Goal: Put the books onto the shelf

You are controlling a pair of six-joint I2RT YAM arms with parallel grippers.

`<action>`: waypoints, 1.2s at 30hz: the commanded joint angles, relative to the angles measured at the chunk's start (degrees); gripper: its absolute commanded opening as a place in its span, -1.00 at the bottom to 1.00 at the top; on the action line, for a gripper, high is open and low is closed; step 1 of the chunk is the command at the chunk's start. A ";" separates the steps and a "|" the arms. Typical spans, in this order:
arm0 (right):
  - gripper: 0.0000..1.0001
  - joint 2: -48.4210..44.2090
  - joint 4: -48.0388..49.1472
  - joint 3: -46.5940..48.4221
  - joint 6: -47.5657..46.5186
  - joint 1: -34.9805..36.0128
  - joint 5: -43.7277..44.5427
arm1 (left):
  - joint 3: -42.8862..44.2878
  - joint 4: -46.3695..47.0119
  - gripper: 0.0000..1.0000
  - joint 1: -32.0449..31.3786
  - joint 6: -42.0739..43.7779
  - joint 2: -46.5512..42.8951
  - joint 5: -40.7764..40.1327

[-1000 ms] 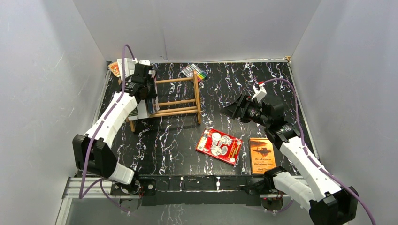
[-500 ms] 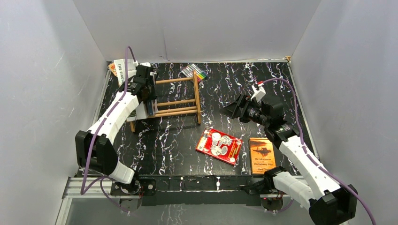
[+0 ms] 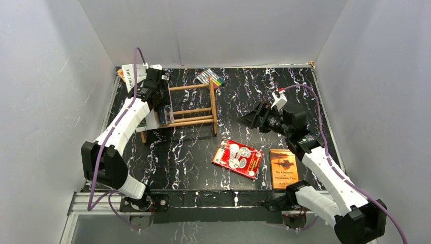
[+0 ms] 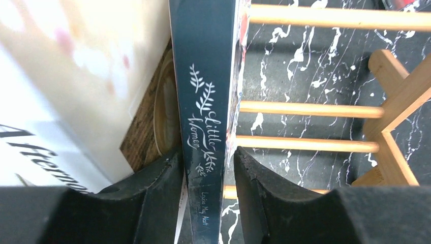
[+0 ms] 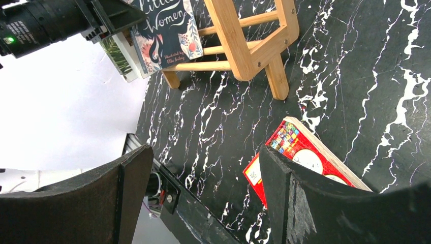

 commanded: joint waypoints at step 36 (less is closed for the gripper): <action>0.69 -0.93 2.81 -1.39 0.88 -0.09 -0.78 | -6.29 12.23 -1.00 0.63 -0.49 -9.17 -5.27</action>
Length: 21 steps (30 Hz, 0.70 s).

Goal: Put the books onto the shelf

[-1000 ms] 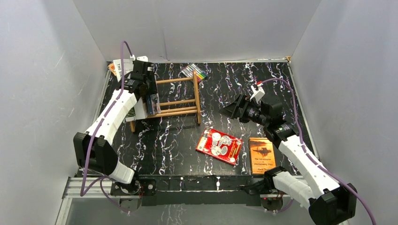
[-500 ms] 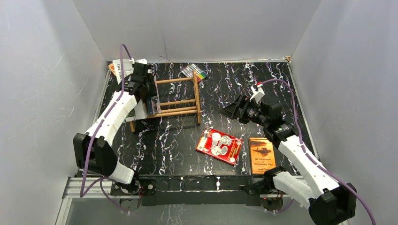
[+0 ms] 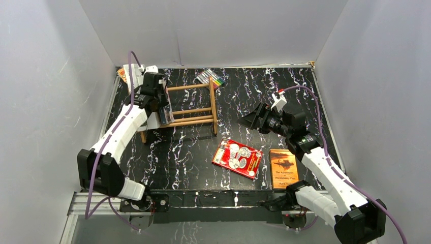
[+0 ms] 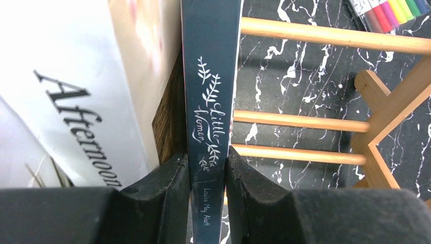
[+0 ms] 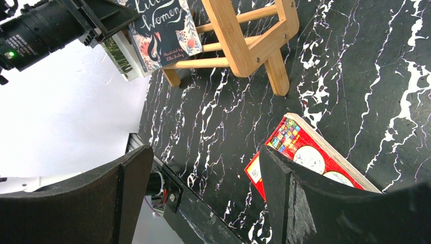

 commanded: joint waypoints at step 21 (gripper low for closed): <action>0.70 -0.76 3.09 -1.21 0.31 -0.09 -0.91 | -7.27 13.03 -0.94 0.33 4.38 -6.84 -5.82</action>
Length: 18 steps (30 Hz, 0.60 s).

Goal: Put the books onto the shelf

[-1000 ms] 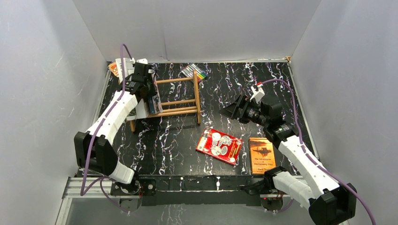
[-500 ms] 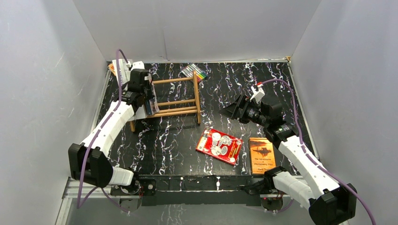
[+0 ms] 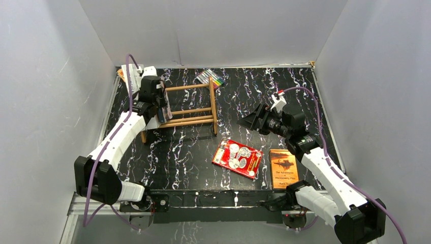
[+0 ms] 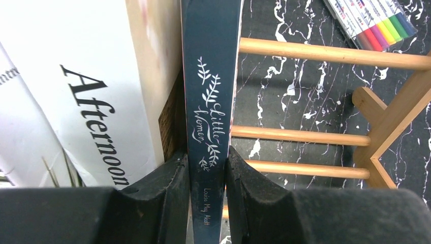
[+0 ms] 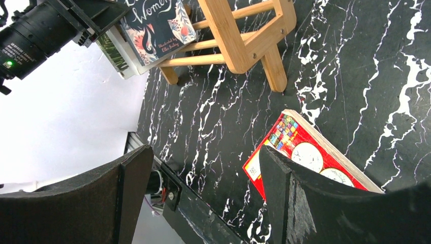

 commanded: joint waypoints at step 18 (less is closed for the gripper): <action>0.70 -0.20 3.82 -0.72 0.35 -0.12 -1.16 | 4.75 -1.97 -0.11 0.33 0.67 -2.06 -2.07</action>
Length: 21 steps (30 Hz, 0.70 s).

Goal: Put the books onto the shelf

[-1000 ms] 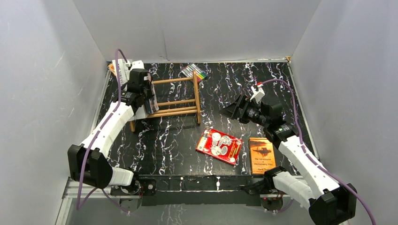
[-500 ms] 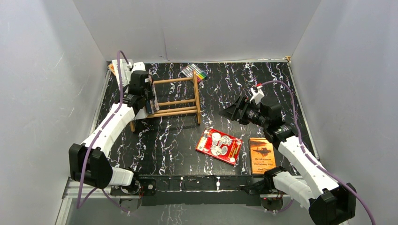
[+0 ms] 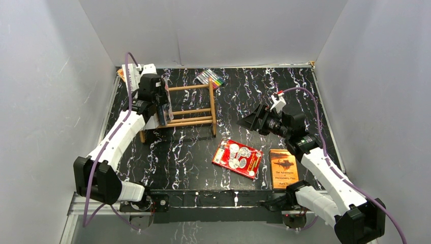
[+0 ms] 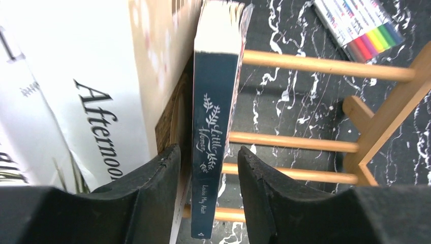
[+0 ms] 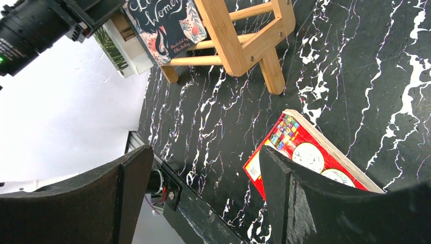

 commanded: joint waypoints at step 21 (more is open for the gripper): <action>0.71 2.92 -2.32 2.39 -7.30 -0.08 1.68 | 8.31 -8.79 0.55 0.45 -3.22 -14.24 30.47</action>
